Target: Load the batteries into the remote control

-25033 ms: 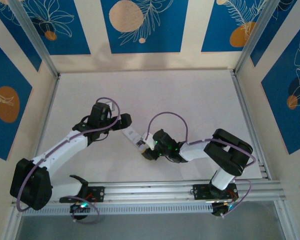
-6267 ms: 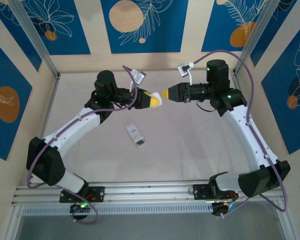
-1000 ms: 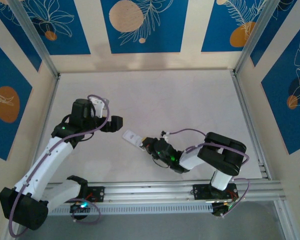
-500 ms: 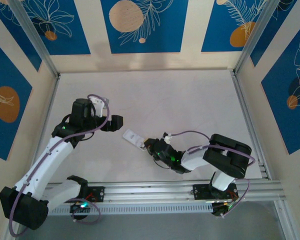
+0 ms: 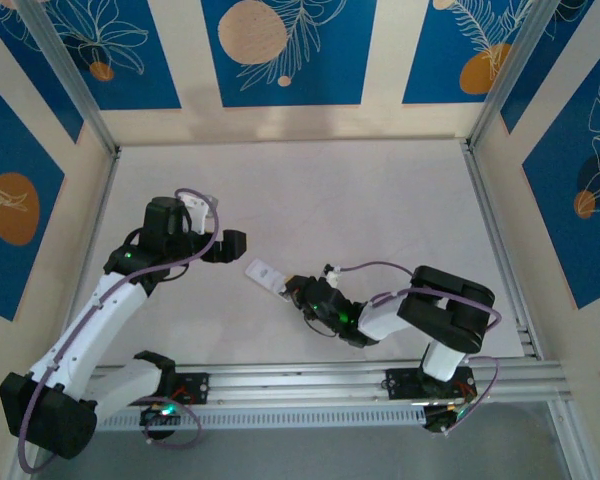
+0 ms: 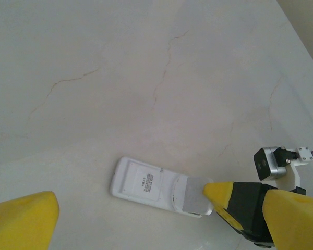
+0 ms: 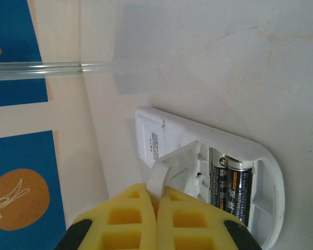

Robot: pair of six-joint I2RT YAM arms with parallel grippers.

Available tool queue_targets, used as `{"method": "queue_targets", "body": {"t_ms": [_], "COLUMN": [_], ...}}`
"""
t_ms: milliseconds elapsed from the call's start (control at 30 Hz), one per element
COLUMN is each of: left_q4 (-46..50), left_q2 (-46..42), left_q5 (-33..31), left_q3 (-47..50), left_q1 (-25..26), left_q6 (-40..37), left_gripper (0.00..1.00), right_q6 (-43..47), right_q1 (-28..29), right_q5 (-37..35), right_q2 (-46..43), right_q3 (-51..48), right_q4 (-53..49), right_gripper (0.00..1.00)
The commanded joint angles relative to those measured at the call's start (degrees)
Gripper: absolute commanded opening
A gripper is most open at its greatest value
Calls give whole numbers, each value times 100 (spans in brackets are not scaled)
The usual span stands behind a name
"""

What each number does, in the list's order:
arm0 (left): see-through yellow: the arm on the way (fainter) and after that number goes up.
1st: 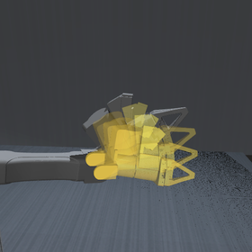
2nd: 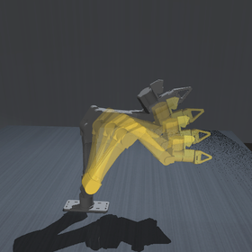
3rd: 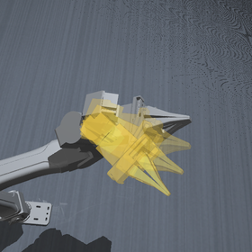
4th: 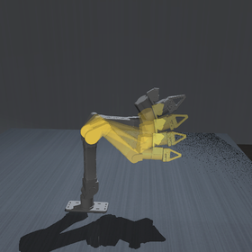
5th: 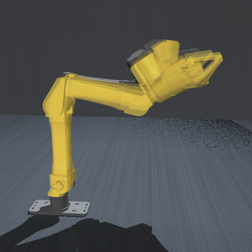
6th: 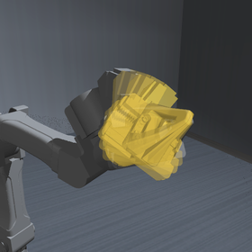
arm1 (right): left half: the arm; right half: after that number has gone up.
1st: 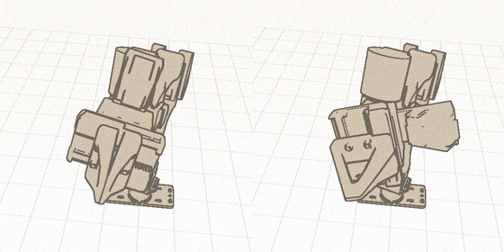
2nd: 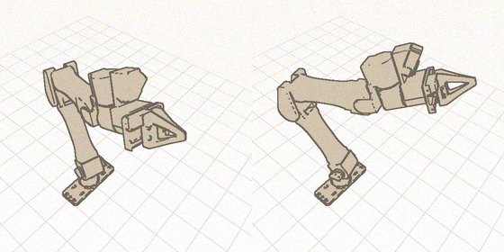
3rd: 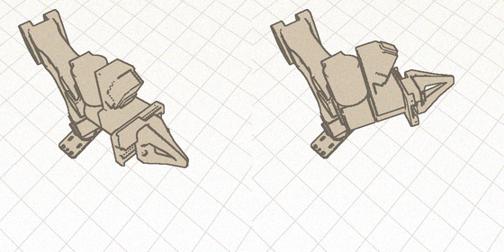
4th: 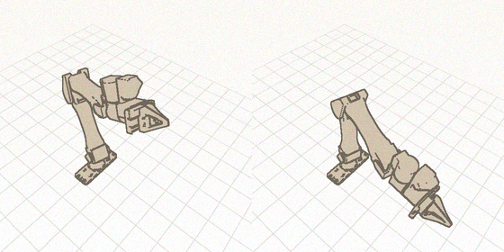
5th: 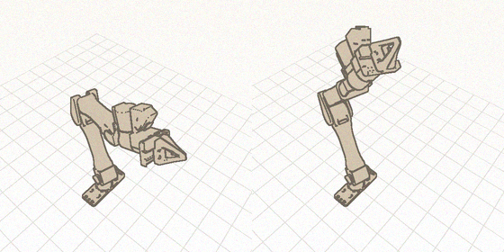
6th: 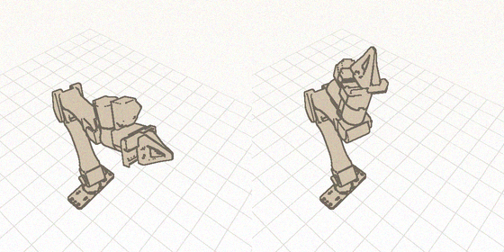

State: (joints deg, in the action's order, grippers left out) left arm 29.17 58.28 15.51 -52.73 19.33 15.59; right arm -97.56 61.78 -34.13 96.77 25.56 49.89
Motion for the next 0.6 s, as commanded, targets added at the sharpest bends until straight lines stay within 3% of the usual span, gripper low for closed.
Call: {"method": "queue_targets", "body": {"t_ms": [0, 567], "left_q4": [-43, -120], "left_q2": [-66, -44], "left_q5": [130, 196], "left_q3": [35, 52], "left_q1": [-74, -79], "left_q6": [40, 145], "left_gripper": [100, 100], "right_q6": [-134, -366], "right_q1": [95, 121], "right_q5": [220, 491], "right_q2": [296, 281], "right_q3": [-127, -203], "right_q4": [-755, -1411], "right_gripper": [3, 12]}}
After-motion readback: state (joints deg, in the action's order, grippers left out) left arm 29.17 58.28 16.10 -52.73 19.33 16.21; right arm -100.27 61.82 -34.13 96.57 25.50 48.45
